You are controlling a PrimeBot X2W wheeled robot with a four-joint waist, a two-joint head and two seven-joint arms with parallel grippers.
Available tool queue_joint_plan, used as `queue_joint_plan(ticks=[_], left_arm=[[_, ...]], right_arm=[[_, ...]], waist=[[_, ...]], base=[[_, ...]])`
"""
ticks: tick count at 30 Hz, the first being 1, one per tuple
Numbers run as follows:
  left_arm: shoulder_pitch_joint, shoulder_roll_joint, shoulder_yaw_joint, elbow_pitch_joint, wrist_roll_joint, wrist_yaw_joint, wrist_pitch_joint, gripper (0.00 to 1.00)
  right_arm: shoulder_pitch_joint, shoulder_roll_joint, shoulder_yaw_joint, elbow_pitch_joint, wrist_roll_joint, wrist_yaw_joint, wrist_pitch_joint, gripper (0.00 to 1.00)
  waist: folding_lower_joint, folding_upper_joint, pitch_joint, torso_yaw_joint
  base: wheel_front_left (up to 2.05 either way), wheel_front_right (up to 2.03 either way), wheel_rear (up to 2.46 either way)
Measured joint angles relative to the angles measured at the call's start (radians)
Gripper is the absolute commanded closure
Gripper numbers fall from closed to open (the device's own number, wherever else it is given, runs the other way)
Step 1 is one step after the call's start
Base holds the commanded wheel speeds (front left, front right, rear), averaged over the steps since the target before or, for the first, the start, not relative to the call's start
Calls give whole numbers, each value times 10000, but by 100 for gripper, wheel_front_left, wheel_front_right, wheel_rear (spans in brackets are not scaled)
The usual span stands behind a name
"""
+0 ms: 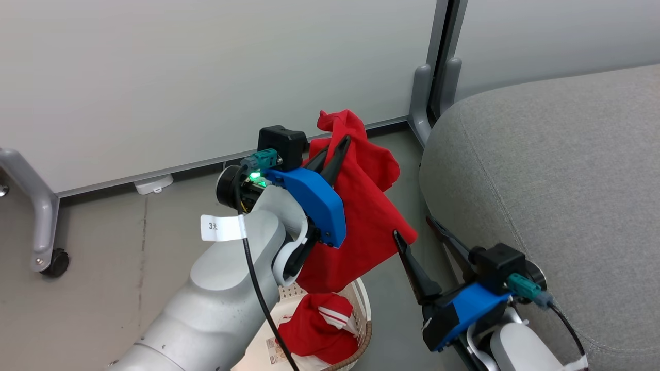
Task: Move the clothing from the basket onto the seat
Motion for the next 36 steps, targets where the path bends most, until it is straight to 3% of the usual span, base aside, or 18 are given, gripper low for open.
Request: queue_joint_plan(ticks=[11, 22, 31, 32, 33, 34, 36], left_arm=[[-170, 0, -570, 125, -412, 0, -165, 100], [-313, 4, -1312, -31, -886, -79, -205, 100], [-353, 0, -1795, -178, -1340, -82, -311, 100], [-353, 2, -1837, -178, -1396, -82, -336, 100], [-353, 0, -1877, -176, -1423, -81, -337, 100], [-353, -2, -1921, -176, -1473, -75, -341, 100], [-353, 0, -2023, -165, -1536, -65, -357, 100]], right_arm=[[-1719, -165, 782, 1239, 75, 0, 953, 0], [-3492, -711, 2780, 2982, 1893, -2, 1214, 0], [-4255, -671, 3946, 4485, 3108, 0, 686, 0], [-4277, -642, 4034, 4608, 3308, 0, 675, 6], [-4292, -612, 4126, 4721, 3463, 0, 614, 56], [-4327, -589, 4236, 4815, 3549, 0, 573, 99], [-4405, -575, 4479, 4945, 3804, 0, 529, 100]], waist=[[0, 0, 248, 95], [0, 0, 289, 286], [0, 0, 115, 414], [0, 0, 72, 416], [0, 0, 32, 415], [0, 0, 5, 411], [0, 0, -33, 401]], base=[[0, 0, 0], [0, 0, 0], [0, 0, 0], [0, 0, 0], [0, 0, 0], [0, 0, 0], [0, 0, 0]])
